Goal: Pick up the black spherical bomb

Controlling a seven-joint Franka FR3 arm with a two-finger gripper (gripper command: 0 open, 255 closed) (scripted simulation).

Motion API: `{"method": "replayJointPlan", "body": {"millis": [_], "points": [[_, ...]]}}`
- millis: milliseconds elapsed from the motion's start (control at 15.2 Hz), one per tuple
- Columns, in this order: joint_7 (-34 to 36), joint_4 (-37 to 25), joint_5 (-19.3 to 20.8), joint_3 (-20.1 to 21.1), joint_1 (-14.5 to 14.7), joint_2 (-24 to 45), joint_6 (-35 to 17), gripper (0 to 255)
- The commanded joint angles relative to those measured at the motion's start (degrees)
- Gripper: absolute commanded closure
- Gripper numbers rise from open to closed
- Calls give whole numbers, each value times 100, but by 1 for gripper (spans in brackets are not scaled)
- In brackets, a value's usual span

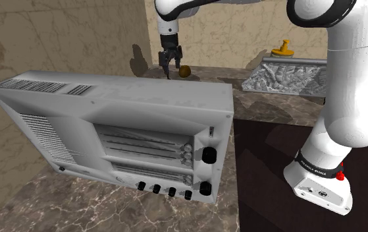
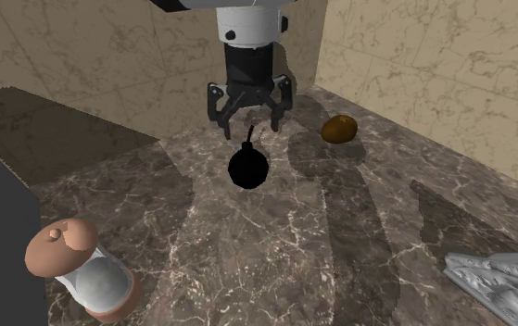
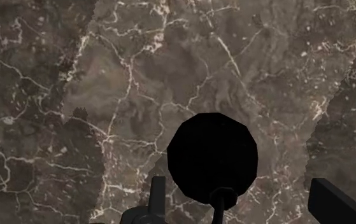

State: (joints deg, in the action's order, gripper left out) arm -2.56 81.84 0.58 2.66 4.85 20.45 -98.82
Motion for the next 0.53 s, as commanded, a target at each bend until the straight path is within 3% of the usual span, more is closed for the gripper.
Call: {"method": "replayJointPlan", "body": {"millis": [0, 462], "points": [[12, -163, 20, 12, 30, 226, -65, 0], [13, 285, 23, 10, 27, 266, -553, 0]]}}
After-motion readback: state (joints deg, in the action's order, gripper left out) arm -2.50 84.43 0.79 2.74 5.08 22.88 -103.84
